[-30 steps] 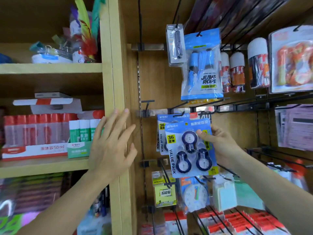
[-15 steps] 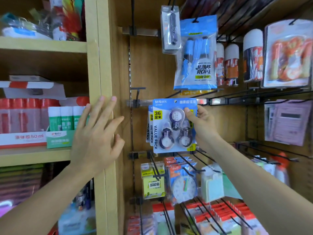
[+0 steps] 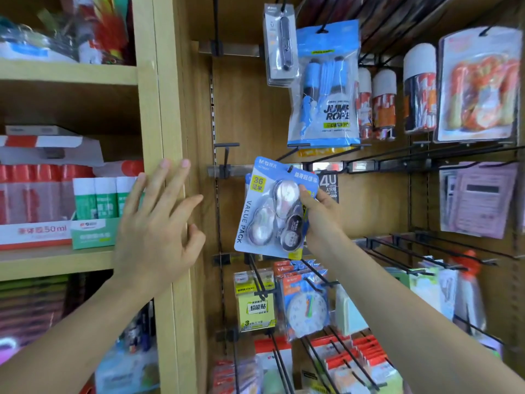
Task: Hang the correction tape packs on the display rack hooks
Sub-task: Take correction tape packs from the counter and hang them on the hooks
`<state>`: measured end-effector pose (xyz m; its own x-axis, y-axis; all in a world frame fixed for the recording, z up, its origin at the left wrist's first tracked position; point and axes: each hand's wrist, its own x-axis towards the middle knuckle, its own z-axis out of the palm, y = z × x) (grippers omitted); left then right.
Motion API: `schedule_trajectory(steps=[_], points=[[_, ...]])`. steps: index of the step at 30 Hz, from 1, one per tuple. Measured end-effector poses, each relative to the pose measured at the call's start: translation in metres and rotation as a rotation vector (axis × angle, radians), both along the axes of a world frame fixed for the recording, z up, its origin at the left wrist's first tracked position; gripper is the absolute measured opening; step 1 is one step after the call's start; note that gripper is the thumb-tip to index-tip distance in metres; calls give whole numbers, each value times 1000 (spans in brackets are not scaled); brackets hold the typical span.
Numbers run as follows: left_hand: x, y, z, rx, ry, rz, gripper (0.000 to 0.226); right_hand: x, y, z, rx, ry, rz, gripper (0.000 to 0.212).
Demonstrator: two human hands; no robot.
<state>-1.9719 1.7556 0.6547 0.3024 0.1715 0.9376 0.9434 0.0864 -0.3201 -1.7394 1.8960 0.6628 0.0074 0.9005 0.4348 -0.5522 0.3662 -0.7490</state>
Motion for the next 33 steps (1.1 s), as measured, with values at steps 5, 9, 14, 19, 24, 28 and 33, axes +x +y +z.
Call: schedule_trajectory(steps=[5,9,14,19,24,28,33], points=[[2,-2,-1,-13,-6,2,41,10,9,-8,2,-191,-298,28],[1,-1,-1,-19,-9,0,39,19,3,-25,284,-313,-726,38],[0,-1,-1,-20,-11,-7,39,15,-14,-46,797,-771,-991,51],[-1,0,-1,-23,-11,2,40,-3,-9,-52,746,-1172,-1000,74],[0,0,-2,-28,-12,1,40,-19,14,-39,661,-1340,-923,80],[-2,1,-2,-29,-9,0,39,-28,37,-25,650,-1465,-914,84],[-3,1,-2,-30,-6,-5,36,-34,53,-18,636,-1526,-848,87]])
